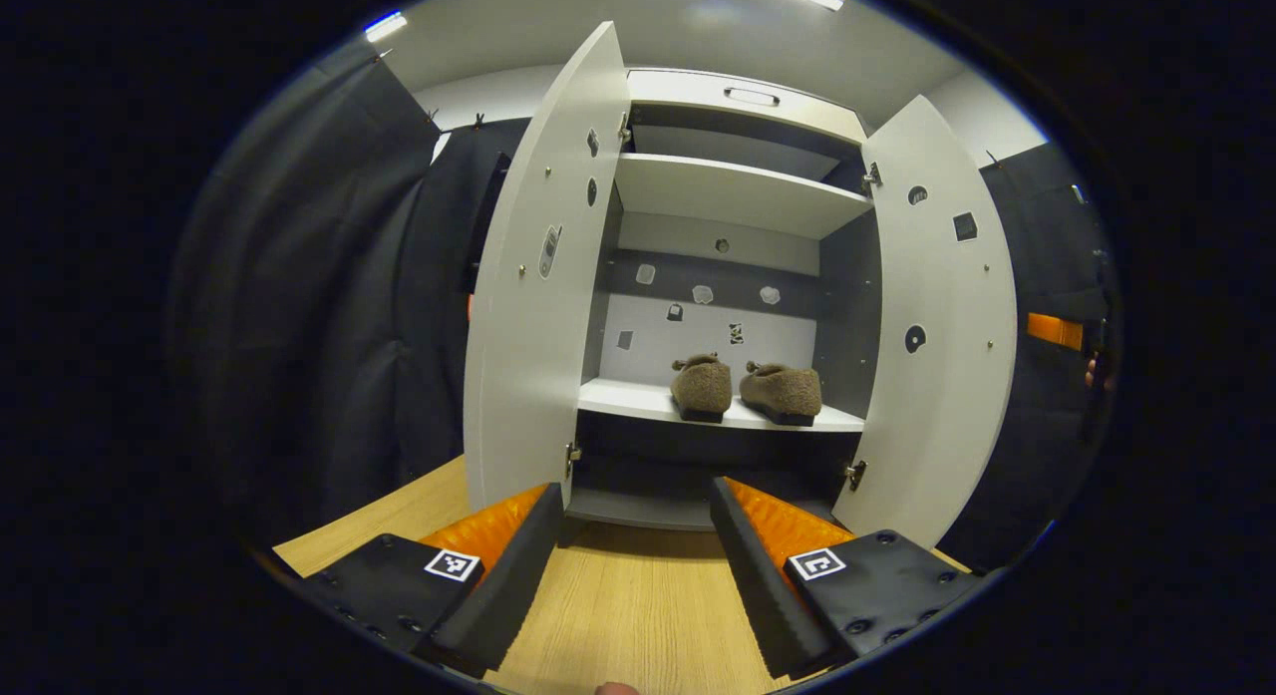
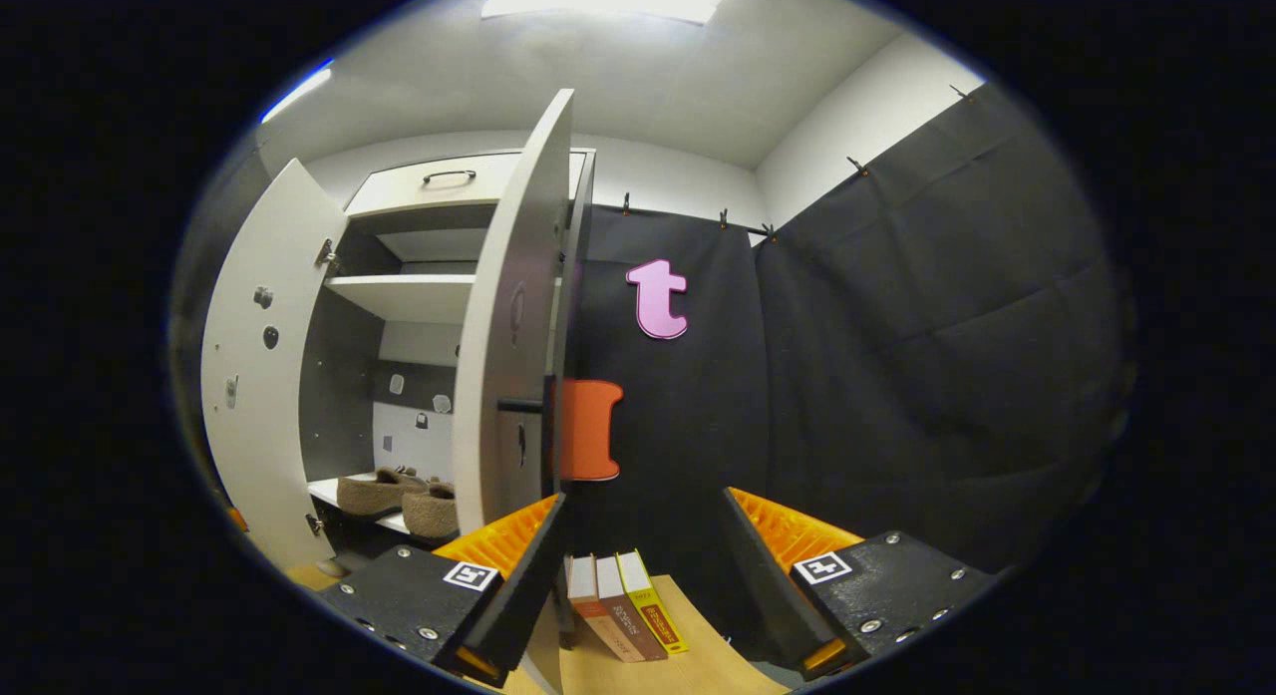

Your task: Grab one shoe with the right hand and put it into the shoe cabinet, grab the other shoe with the left hand and put it into the shoe cabinet; then close the right door with the right hand and the left door with the left hand.

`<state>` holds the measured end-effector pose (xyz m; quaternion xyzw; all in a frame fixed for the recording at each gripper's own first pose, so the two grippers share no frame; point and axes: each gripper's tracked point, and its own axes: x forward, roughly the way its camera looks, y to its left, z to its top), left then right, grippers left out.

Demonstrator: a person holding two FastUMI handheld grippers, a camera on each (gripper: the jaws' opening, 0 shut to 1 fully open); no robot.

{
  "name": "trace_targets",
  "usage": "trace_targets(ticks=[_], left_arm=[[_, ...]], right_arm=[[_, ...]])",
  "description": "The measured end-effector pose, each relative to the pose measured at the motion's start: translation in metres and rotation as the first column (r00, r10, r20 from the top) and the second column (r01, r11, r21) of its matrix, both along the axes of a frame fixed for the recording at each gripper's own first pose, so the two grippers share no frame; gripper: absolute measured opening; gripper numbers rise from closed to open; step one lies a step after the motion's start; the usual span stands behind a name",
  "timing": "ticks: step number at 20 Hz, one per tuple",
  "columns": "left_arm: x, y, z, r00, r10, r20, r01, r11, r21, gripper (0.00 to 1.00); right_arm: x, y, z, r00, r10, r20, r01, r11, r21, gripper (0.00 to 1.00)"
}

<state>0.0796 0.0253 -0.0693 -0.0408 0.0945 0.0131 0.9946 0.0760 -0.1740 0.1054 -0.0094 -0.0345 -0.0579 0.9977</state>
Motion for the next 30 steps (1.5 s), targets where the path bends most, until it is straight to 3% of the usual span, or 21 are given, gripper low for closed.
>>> trace_targets(ticks=[3,6,7,11,12,13,14,15,18,23,25,26,27,29,30], left_arm=[[-0.001,0.008,-0.001,1.0,0.015,0.001,-0.016,1.0,0.013,0.99],[-0.003,0.009,-0.005,1.0,0.019,-0.01,-0.019,1.0,0.022,0.96],[-0.003,0.009,-0.006,1.0,0.018,-0.01,-0.017,0.999,0.029,0.96],[-0.001,0.003,-0.004,1.0,-0.003,-0.005,0.003,0.999,0.044,0.96],[0.0,0.0,-0.005,1.0,-0.011,-0.001,0.011,0.999,0.045,0.97],[0.002,-0.001,-0.004,1.0,-0.017,0.003,0.017,0.999,0.048,0.97],[0.002,-0.004,-0.004,1.0,-0.026,0.007,0.026,0.998,0.053,0.99],[0.003,-0.004,-0.003,0.999,-0.03,0.011,0.029,0.998,0.062,0.99],[0.005,-0.007,0.001,0.999,-0.044,0.024,0.042,0.997,0.061,0.99],[0.004,-0.002,0.001,0.999,-0.047,0.025,0.045,0.997,0.058,0.96],[0.003,0.002,0.001,0.999,-0.044,0.023,0.042,0.997,0.06,0.97],[0.003,0.004,0.0,0.999,-0.041,0.022,0.039,0.997,0.063,0.96],[0.002,0.005,0.0,0.999,-0.037,0.024,0.035,0.997,0.064,0.96],[0.003,0.008,0.001,0.999,-0.037,0.025,0.036,0.998,0.06,0.96],[0.004,0.01,0.001,0.999,-0.036,0.023,0.035,0.998,0.06,0.96]], right_arm=[[0.023,0.001,0.013,1.0,0.022,0.011,-0.022,1.0,0.012,0.92],[0.03,0.003,0.02,1.0,0.019,0.019,-0.018,0.999,-0.029,0.98],[0.03,0.005,0.02,1.0,0.022,0.018,-0.022,0.999,-0.035,0.84],[0.027,0.025,0.018,0.999,0.054,0.006,-0.054,0.999,-0.002,0.97],[0.025,0.033,0.019,0.998,0.066,0.006,-0.066,0.998,-0.005,0.88],[0.024,0.042,0.019,0.996,0.083,0.006,-0.083,0.996,-0.012,0.88],[0.024,0.053,0.02,0.995,0.103,0.005,-0.103,0.995,-0.013,0.96],[0.025,0.065,0.019,0.992,0.123,-0.002,-0.123,0.992,-0.002,0.88],[0.025,0.104,0.016,0.981,0.191,-0.023,-0.19,0.981,0.035,0.88],[0.04,0.162,0.01,0.958,0.283,-0.032,-0.282,0.959,0.034,0.88],[0.051,0.186,0.009,0.946,0.322,-0.026,-0.321,0.946,0.055,0.96],[0.058,0.195,0.006,0.944,0.329,-0.032,-0.327,0.944,0.053,0.96],[0.066,0.201,0.001,0.943,0.33,-0.041,-0.328,0.944,0.045,0.91],[0.077,0.21,-0.006,0.941,0.336,-0.051,-0.333,0.942,0.045,0.92],[0.079,0.213,-0.008,0.937,0.345,-0.058,-0.343,0.938,0.053,0.97]])
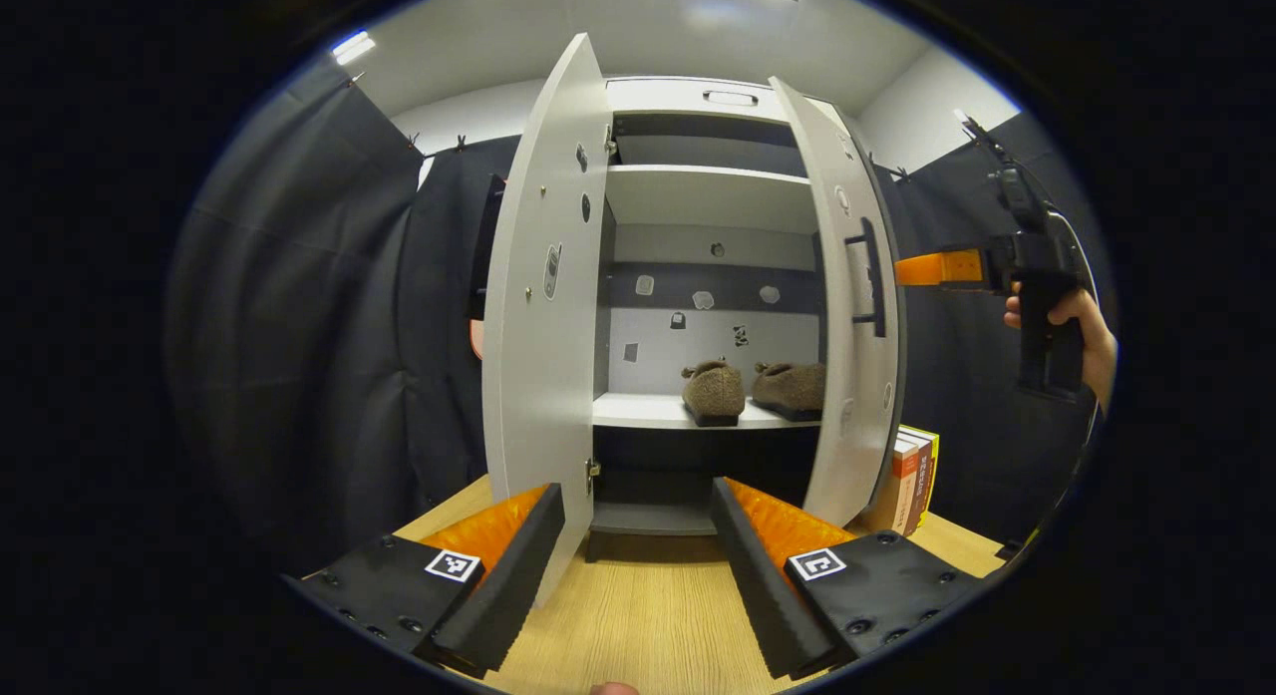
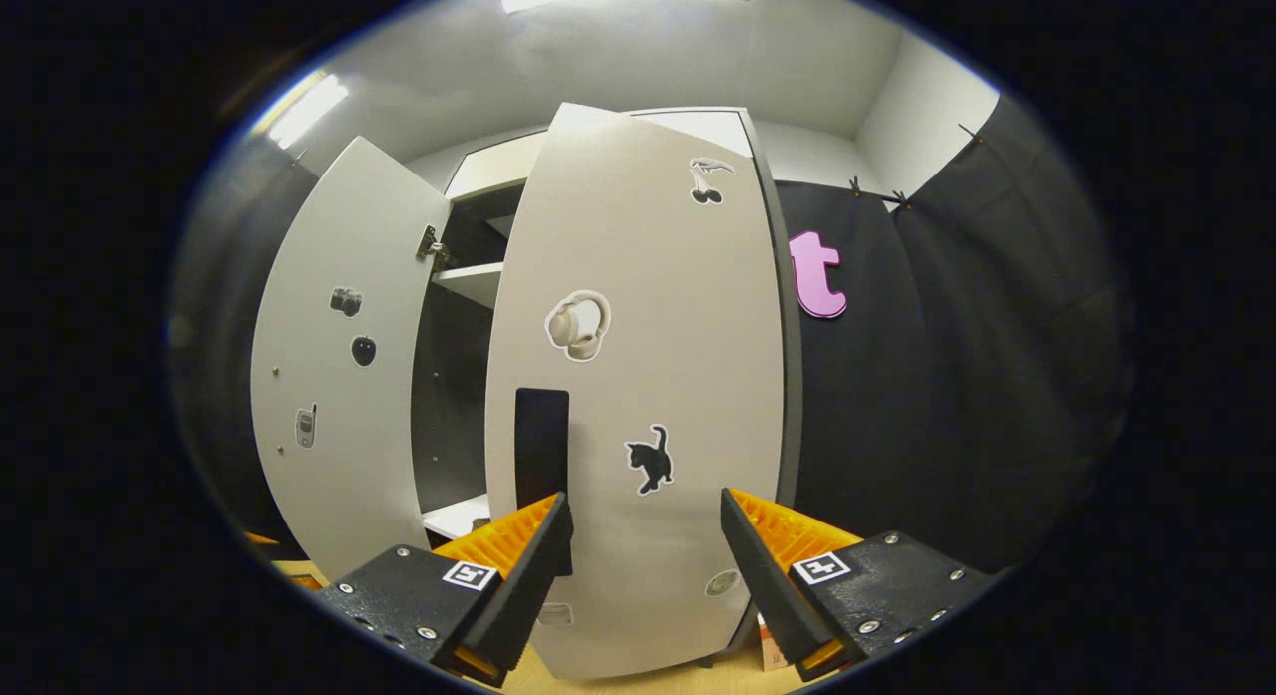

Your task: Grab one shoe with the right hand and put it into the shoe cabinet, grab the other shoe with the left hand and put it into the shoe cabinet; then close the right door with the right hand and the left door with the left hand.

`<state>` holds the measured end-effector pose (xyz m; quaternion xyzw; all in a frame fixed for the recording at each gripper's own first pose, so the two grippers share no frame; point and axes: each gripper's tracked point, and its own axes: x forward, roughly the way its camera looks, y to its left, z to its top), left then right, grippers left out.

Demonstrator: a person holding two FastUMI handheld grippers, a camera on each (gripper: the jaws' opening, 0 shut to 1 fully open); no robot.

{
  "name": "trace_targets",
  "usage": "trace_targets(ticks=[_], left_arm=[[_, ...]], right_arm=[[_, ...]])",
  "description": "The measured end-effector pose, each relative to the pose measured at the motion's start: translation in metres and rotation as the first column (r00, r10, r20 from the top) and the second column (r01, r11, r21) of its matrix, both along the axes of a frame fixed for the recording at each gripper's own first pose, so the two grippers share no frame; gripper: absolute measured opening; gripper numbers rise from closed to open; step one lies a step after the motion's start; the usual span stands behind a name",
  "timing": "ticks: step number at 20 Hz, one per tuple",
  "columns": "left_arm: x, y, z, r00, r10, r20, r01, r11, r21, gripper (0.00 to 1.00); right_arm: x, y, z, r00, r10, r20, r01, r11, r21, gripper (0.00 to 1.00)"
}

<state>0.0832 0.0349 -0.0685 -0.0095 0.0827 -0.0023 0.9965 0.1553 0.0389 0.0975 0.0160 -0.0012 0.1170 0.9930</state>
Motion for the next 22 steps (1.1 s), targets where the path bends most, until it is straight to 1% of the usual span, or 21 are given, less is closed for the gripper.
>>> trace_targets(ticks=[1,2,3,4,5,9,10,11,12,13,14,15,17,20,21,22], left_arm=[[0.0,0.001,-0.001,1.0,0.001,-0.004,-0.001,1.0,0.002,0.96],[0.001,0.001,-0.001,1.0,0.002,-0.006,-0.002,1.0,0.004,0.96],[0.001,0.002,-0.002,1.0,0.003,-0.008,-0.003,1.0,0.005,0.96],[0.001,0.003,-0.002,1.0,0.005,-0.009,-0.005,1.0,0.004,0.96],[0.001,0.003,-0.003,1.0,0.005,-0.011,-0.005,1.0,0.001,0.96],[0.003,0.004,-0.003,1.0,0.007,-0.012,-0.007,1.0,0.0,0.96],[0.003,0.005,-0.002,1.0,0.008,-0.012,-0.008,1.0,0.001,0.99],[0.003,0.006,-0.002,1.0,0.01,-0.01,-0.01,1.0,0.001,0.96],[0.003,0.007,-0.002,1.0,0.013,-0.009,-0.013,1.0,0.0,0.99],[0.002,0.007,-0.002,1.0,0.016,-0.008,-0.016,1.0,-0.002,0.96],[0.002,0.007,-0.002,1.0,0.018,-0.009,-0.018,1.0,-0.004,0.99],[0.002,0.008,-0.001,1.0,0.02,-0.007,-0.02,1.0,-0.007,0.97],[0.003,0.011,0.0,1.0,0.026,-0.004,-0.026,1.0,-0.009,0.96],[0.004,0.016,0.003,0.999,0.037,0.001,-0.037,0.999,-0.016,0.96],[0.003,0.017,0.005,0.999,0.042,0.001,-0.042,0.999,-0.017,0.99],[0.004,0.019,0.006,0.999,0.046,0.003,-0.046,0.999,-0.018,0.96]], right_arm=[[0.004,0.003,-0.004,1.0,0.006,-0.012,-0.006,1.0,0.003,0.92],[0.009,0.008,-0.01,0.999,0.012,-0.031,-0.012,1.0,0.006,0.92],[0.013,0.013,-0.011,1.0,0.018,-0.016,-0.017,1.0,0.017,0.92],[0.018,0.013,-0.011,1.0,0.017,-0.016,-0.017,1.0,0.018,0.9],[0.021,0.014,-0.012,1.0,0.017,-0.019,-0.016,1.0,0.021,0.92],[0.038,0.024,-0.017,0.999,0.016,-0.038,-0.014,0.999,0.042,0.92],[0.042,0.026,-0.017,0.999,0.013,-0.039,-0.011,0.999,0.037,0.91],[0.047,0.03,-0.018,0.999,0.008,-0.039,-0.007,1.0,0.029,0.91],[0.052,0.035,-0.017,0.999,0.001,-0.035,-0.001,1.0,0.018,0.92],[0.058,0.038,-0.017,0.999,-0.006,-0.033,0.006,1.0,0.003,0.91],[0.061,0.041,-0.018,1.0,-0.012,-0.028,0.012,1.0,-0.011,0.91],[0.063,0.044,-0.018,1.0,-0.017,-0.025,0.017,1.0,-0.02,0.91],[0.065,0.046,-0.019,1.0,-0.02,-0.019,0.019,0.999,-0.034,0.91],[0.064,0.045,-0.018,0.999,-0.03,-0.012,0.029,0.999,-0.045,0.91],[0.064,0.044,-0.018,0.999,-0.034,-0.012,0.033,0.998,-0.05,0.92],[0.063,0.042,-0.02,0.999,-0.038,-0.02,0.036,0.998,-0.057,0.92]])
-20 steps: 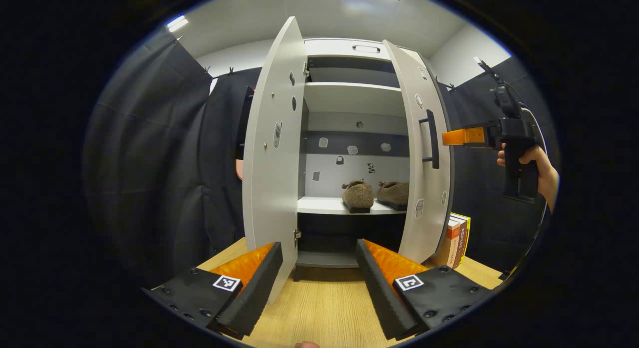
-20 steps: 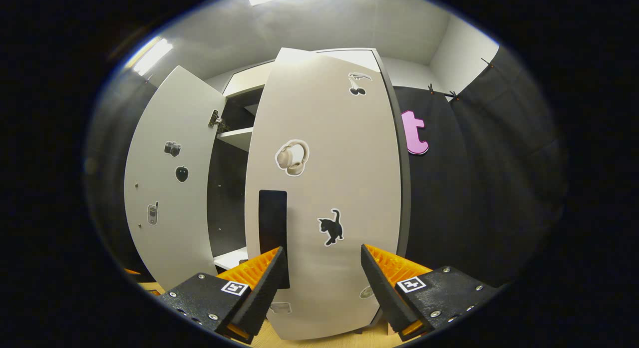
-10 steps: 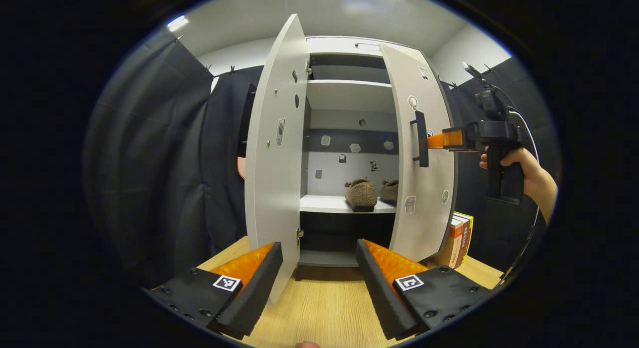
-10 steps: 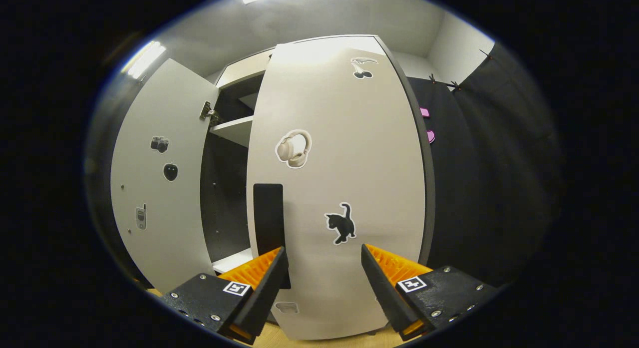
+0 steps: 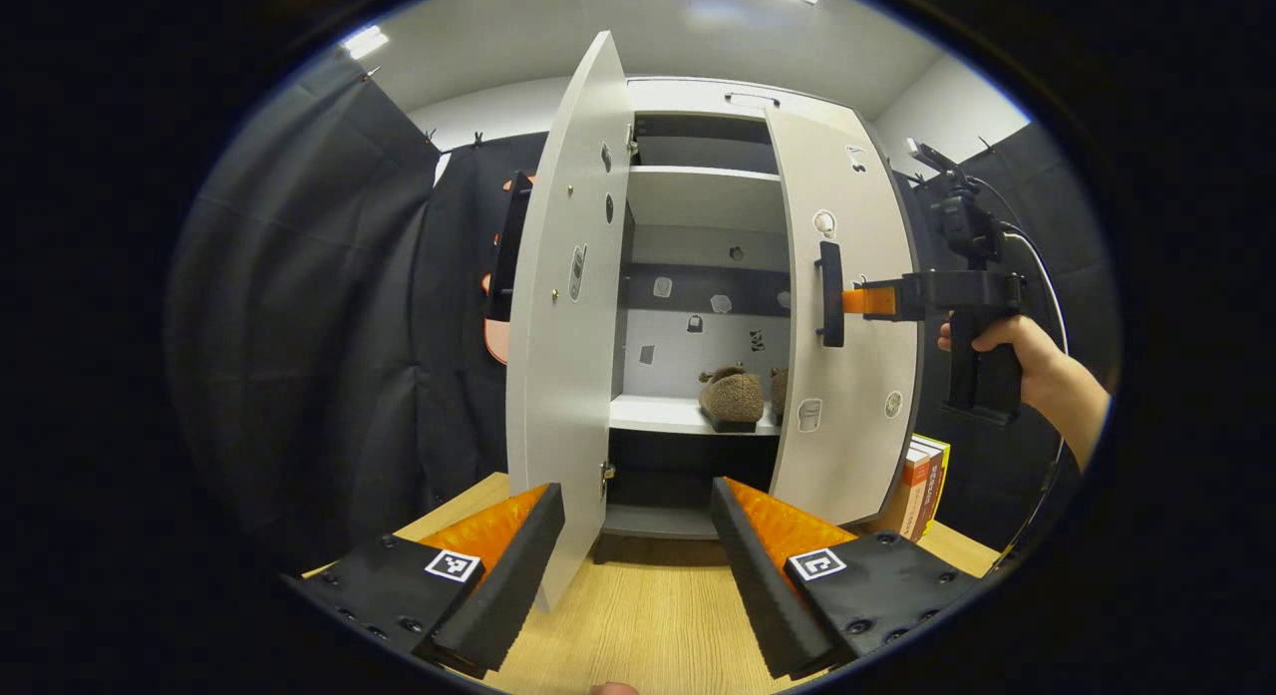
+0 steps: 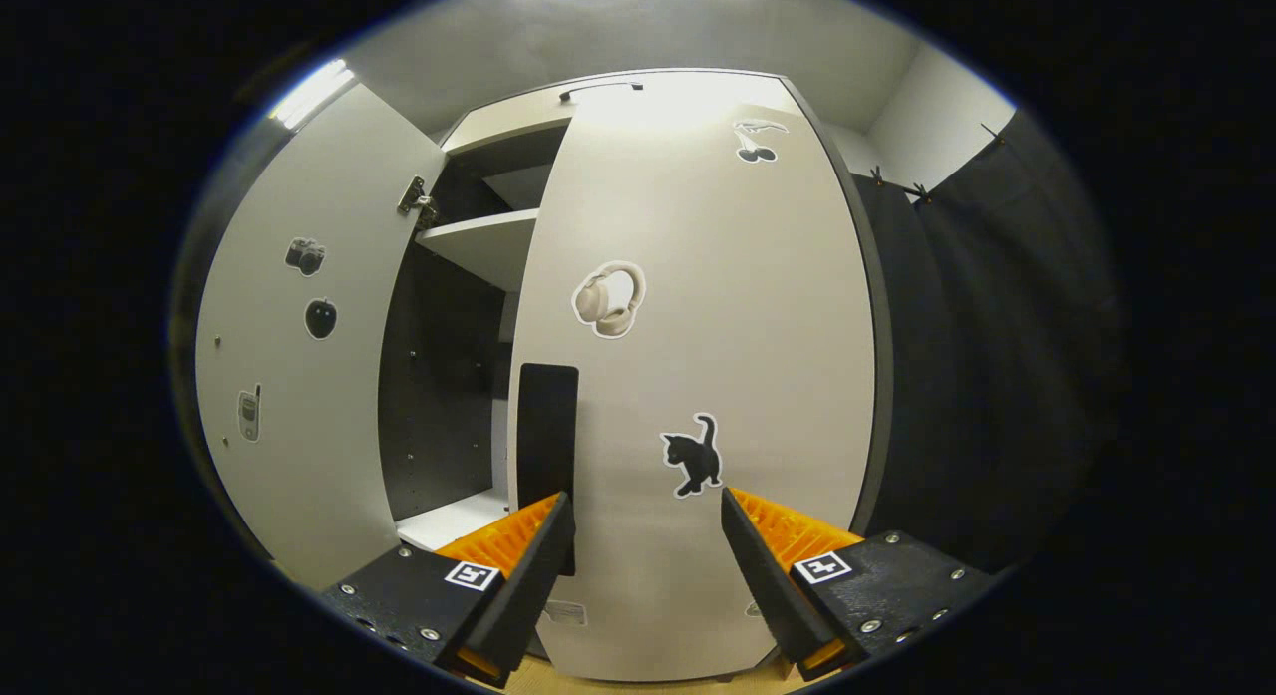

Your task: Grab one shoe with the right hand and put it into the shoe cabinet, grab the other shoe with the left hand and put it into the shoe cabinet; then close the right door with the right hand and the left door with the left hand.

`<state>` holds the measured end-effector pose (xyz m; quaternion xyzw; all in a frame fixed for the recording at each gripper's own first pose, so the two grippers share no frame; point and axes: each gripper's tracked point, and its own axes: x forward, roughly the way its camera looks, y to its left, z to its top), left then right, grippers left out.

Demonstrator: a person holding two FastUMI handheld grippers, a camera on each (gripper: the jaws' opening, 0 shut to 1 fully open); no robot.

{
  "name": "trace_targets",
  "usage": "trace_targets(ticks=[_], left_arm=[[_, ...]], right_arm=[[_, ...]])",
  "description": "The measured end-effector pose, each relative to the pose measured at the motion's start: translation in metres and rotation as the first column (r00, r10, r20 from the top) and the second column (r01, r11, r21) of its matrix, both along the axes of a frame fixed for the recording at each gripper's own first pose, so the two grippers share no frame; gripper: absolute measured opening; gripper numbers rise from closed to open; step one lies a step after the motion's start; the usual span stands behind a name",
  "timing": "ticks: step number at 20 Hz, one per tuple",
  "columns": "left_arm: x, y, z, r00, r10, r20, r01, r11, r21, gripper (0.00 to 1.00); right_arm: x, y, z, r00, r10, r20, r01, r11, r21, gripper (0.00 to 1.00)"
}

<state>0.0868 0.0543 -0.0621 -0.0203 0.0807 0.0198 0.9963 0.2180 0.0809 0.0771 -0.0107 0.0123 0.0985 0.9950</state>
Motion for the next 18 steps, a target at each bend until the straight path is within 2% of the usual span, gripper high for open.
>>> trace_targets(ticks=[3,7,10,11,14,16,18], left_arm=[[-0.002,0.016,0.011,1.0,0.03,0.006,-0.03,1.0,0.003,0.99],[0.0,0.064,0.031,0.993,0.119,0.013,-0.119,0.993,0.002,0.94],[0.007,0.112,0.049,0.978,0.205,0.029,-0.206,0.978,0.024,0.99],[0.011,0.126,0.056,0.973,0.229,0.036,-0.23,0.973,0.026,0.96],[0.029,0.157,0.07,0.96,0.274,0.053,-0.275,0.961,0.015,0.96],[0.041,0.177,0.082,0.95,0.303,0.08,-0.307,0.951,0.039,0.94],[0.053,0.194,0.093,0.94,0.325,0.103,-0.333,0.94,0.072,0.96]], right_arm=[[-0.02,-0.005,-0.001,1.0,0.005,-0.002,-0.005,1.0,0.012,0.92],[-0.065,-0.02,-0.007,1.0,0.0,0.008,0.0,1.0,0.01,0.93],[-0.098,-0.031,-0.015,1.0,-0.019,0.016,0.019,1.0,0.023,0.94],[-0.108,-0.033,-0.019,1.0,-0.019,0.01,0.019,0.999,0.029,0.94],[-0.136,-0.04,-0.033,0.999,-0.031,-0.014,0.032,0.997,0.076,0.93],[-0.15,-0.047,-0.041,0.999,-0.042,-0.012,0.043,0.994,0.101,0.93],[-0.159,-0.055,-0.057,0.998,-0.054,-0.042,0.058,0.993,0.099,0.94]])
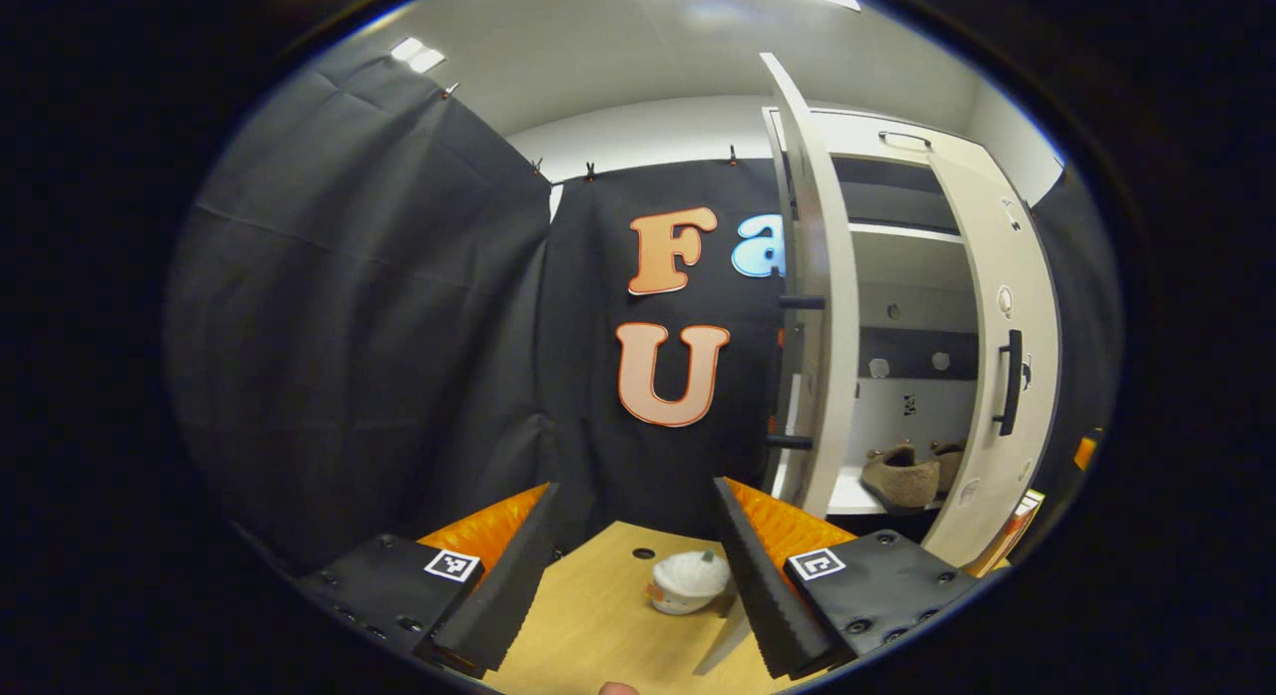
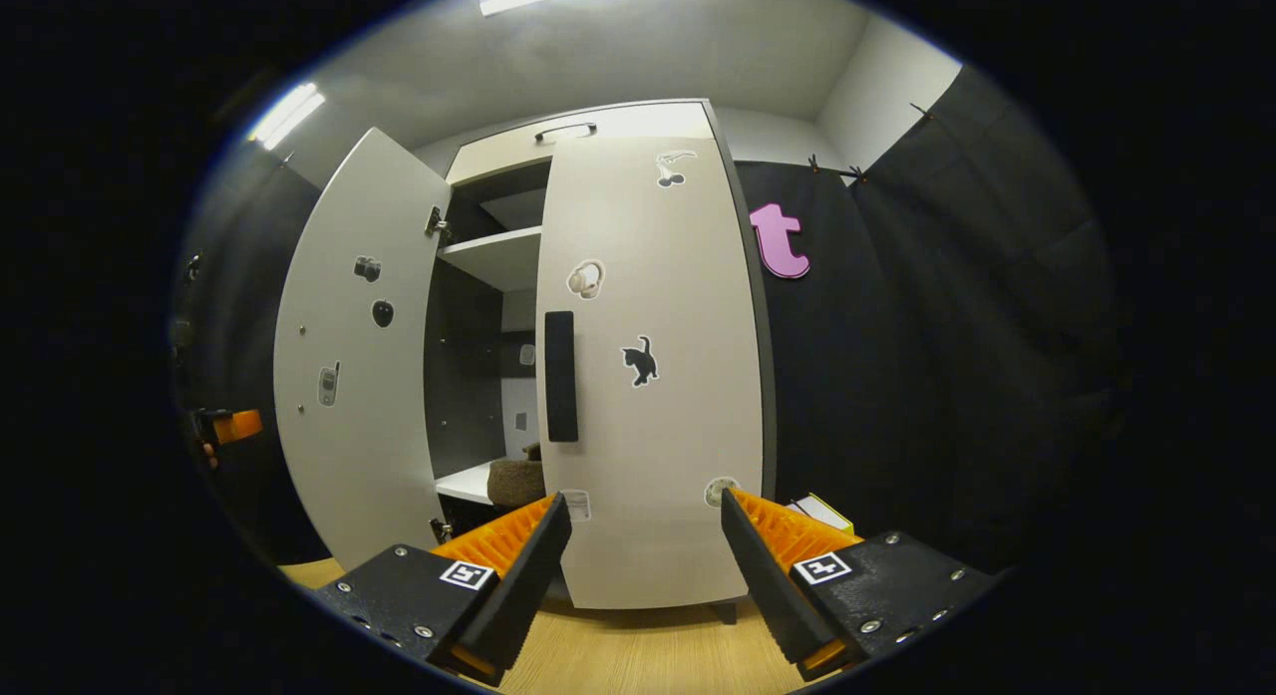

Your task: Grab one shoe with the right hand and put it into the shoe cabinet, grab the other shoe with the left hand and put it into the shoe cabinet; then close the right door with the right hand and the left door with the left hand.

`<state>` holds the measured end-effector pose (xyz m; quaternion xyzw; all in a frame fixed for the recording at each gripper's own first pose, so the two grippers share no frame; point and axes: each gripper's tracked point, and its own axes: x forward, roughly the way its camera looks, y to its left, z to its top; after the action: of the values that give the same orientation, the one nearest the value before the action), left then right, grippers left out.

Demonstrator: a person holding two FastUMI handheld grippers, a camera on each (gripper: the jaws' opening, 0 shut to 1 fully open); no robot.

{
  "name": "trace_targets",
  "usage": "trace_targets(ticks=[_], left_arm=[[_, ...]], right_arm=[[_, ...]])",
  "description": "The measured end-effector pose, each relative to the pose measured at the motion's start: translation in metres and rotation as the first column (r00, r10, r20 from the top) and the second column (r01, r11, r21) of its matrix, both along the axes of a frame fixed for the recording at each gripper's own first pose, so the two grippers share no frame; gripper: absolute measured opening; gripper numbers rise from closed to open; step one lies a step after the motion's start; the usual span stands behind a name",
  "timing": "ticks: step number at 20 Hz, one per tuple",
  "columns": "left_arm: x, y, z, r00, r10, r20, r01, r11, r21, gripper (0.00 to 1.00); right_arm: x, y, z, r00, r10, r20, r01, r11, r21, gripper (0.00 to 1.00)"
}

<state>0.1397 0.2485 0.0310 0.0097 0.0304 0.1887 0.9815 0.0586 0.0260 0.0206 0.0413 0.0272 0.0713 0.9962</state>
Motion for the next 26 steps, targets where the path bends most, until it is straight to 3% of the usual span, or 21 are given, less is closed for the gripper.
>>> trace_targets(ticks=[5,9,15,21,26], left_arm=[[0.036,0.01,0.017,0.999,-0.031,0.025,0.031,1.0,0.004,0.94],[0.051,-0.004,0.023,0.995,-0.085,0.049,0.088,0.995,-0.045,0.96],[0.051,-0.015,0.025,0.994,-0.087,0.066,0.084,0.996,0.033,0.96],[0.05,-0.037,0.022,0.989,-0.135,0.061,0.136,0.991,-0.016,0.96],[0.053,-0.084,0.018,0.97,-0.235,0.066,0.239,0.969,-0.067,0.94]], right_arm=[[-0.017,-0.019,-0.031,0.997,-0.036,-0.075,0.039,0.999,0.038,0.94],[-0.022,-0.034,-0.045,0.991,-0.067,-0.12,0.073,0.996,0.049,0.93],[-0.024,-0.045,-0.034,0.992,-0.098,-0.076,0.1,0.995,0.017,0.93],[-0.02,-0.04,-0.03,0.995,-0.072,-0.069,0.075,0.997,0.033,0.93],[-0.026,-0.038,-0.026,0.997,-0.049,-0.057,0.05,0.999,0.019,0.93]])
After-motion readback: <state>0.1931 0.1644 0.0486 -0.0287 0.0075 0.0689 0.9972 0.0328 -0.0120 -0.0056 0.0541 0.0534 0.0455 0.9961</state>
